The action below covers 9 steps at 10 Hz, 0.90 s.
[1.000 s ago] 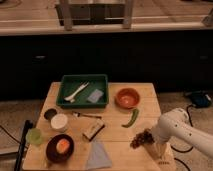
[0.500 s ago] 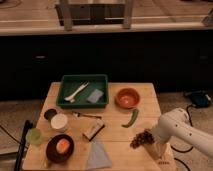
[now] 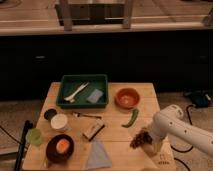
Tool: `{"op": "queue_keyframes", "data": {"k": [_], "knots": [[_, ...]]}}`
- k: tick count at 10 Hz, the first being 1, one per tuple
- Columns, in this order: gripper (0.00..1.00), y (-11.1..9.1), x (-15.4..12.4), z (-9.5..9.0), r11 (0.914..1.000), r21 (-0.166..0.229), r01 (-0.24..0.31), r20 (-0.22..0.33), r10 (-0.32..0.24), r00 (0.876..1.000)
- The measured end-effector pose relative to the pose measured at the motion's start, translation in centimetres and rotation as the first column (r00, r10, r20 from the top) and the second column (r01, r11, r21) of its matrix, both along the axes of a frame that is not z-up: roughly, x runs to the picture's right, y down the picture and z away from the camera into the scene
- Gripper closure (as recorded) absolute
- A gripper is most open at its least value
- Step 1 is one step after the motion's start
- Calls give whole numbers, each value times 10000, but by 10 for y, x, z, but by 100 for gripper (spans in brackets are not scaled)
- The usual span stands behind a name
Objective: Place grapes in red bowl
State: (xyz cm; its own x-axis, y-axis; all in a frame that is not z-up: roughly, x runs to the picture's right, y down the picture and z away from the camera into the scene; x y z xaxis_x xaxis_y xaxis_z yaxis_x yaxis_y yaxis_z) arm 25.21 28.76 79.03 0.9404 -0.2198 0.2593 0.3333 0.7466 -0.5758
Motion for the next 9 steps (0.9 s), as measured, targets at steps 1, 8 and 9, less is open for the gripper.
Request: {"op": "queue_keyframes", "data": {"k": [1,8,9], "knots": [[22,-1,-4,0,9999,-16,122,84,-121,9999],[88,-9,-12,-2,9989,-20,472,140,-472,9988],[97,-12,-9,-4,9990,-30,448,102,-448,9989]]}}
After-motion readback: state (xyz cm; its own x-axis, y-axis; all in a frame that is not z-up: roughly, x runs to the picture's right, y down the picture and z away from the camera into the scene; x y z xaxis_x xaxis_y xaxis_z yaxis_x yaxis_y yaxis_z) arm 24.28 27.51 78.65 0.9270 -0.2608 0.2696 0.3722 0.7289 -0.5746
